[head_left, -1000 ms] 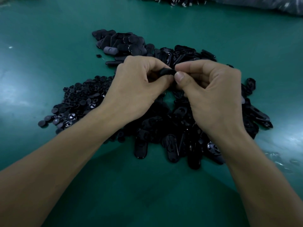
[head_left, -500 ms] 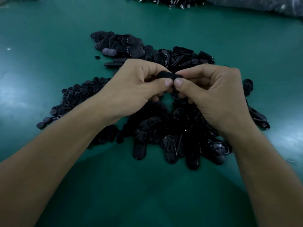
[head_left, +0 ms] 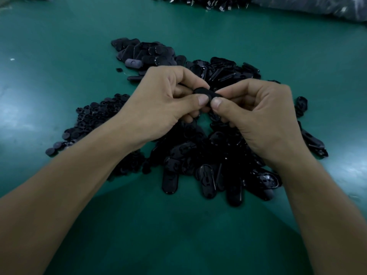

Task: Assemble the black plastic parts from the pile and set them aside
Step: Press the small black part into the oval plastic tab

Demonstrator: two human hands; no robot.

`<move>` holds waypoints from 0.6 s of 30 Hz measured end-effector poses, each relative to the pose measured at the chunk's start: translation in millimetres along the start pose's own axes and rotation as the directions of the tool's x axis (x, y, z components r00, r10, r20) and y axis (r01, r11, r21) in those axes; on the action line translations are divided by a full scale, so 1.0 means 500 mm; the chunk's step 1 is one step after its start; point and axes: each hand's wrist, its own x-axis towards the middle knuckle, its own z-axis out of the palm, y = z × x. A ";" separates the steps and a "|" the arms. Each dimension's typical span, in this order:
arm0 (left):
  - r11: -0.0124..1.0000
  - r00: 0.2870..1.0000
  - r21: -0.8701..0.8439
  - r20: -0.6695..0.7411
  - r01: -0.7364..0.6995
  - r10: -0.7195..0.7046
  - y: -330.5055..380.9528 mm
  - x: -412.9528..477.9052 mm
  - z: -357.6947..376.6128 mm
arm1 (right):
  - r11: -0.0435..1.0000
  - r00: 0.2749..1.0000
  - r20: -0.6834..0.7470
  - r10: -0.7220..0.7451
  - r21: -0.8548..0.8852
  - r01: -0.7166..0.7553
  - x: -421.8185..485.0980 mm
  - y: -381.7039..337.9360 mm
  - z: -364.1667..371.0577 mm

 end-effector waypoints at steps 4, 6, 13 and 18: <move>1.000 1.000 -0.010 -0.009 -0.021 0.021 -0.003 0.000 0.004 | 1.000 1.000 -0.015 0.007 0.018 -0.006 -0.001 0.000 0.002; 1.000 1.000 -0.008 -0.010 -0.029 0.029 -0.004 0.000 0.003 | 1.000 1.000 -0.016 0.018 0.009 -0.018 -0.001 -0.001 0.002; 0.998 0.999 0.038 -0.009 -0.049 0.049 -0.011 0.001 0.007 | 0.996 0.996 -0.054 0.074 -0.039 -0.076 -0.001 0.000 0.004; 0.999 0.999 0.024 -0.012 -0.037 0.037 -0.007 0.001 0.003 | 0.997 0.996 -0.059 0.067 -0.039 -0.069 -0.002 -0.002 0.004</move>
